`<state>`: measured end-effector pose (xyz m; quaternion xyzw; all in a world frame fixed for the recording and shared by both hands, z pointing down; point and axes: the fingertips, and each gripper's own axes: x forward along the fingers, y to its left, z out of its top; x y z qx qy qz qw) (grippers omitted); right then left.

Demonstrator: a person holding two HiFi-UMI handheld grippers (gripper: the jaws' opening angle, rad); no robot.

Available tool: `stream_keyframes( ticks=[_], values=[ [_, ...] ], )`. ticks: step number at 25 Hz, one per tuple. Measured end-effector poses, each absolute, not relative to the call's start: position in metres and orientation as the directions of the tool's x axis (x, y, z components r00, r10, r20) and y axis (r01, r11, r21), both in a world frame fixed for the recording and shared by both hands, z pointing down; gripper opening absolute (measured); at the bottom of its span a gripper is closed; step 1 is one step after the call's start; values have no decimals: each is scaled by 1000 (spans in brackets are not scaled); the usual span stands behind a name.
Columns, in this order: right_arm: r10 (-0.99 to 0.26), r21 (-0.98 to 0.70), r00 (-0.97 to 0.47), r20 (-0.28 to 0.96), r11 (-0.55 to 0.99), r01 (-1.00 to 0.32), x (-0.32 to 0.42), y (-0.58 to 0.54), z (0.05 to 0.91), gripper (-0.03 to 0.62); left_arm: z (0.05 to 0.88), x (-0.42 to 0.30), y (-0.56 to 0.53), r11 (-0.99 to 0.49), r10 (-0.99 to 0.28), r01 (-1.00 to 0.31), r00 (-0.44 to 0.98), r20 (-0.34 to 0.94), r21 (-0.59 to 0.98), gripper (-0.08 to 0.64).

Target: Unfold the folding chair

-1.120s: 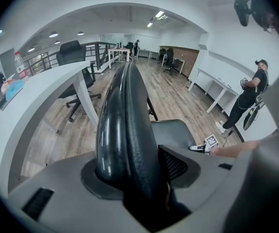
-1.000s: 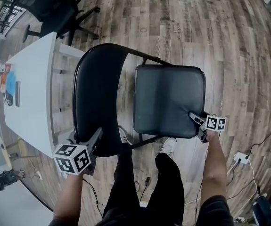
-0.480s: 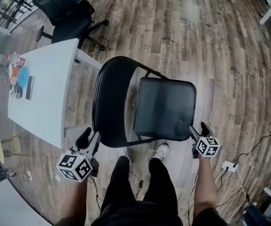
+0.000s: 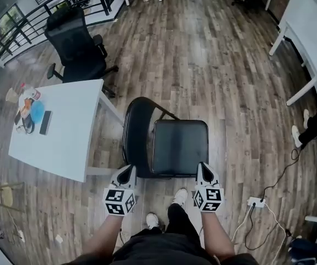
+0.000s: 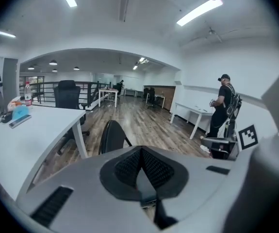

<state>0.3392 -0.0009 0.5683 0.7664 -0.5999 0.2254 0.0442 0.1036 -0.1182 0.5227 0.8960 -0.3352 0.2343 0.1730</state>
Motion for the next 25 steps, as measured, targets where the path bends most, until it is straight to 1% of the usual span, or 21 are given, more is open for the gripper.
stream_keyframes(
  ticks=[4, 9, 12, 14, 17, 19, 25],
  values=[
    [-916, -121, 226, 332, -279, -953, 267, 22, 505, 15, 479, 80, -88, -753, -494, -631, 728, 474, 184, 6],
    [-922, -29, 220, 319, -242, -970, 172, 78, 464, 15, 446, 28, -28, -765, -463, -589, 783, 416, 258, 5],
    [-929, -7, 233, 289, -246, -969, 138, 108, 435, 15, 428, 11, 5, -781, -448, -554, 819, 358, 289, 5],
    [-945, -10, 211, 249, -221, -975, 117, 122, 415, 15, 416, 3, 23, -792, -440, -534, 835, 331, 296, 5],
    [-966, -94, 153, 208, -176, -980, 80, 137, 400, 14, 407, -20, 43, -802, -429, -522, 842, 328, 291, 6],
    [-972, -121, 134, 196, -159, -980, 65, 143, 393, 15, 406, -34, 52, -800, -433, -526, 839, 329, 289, 5],
    [-963, -45, 170, 208, -184, -982, 70, 173, 386, 15, 400, -45, 84, -793, -452, -541, 830, 326, 280, 5]
  ],
)
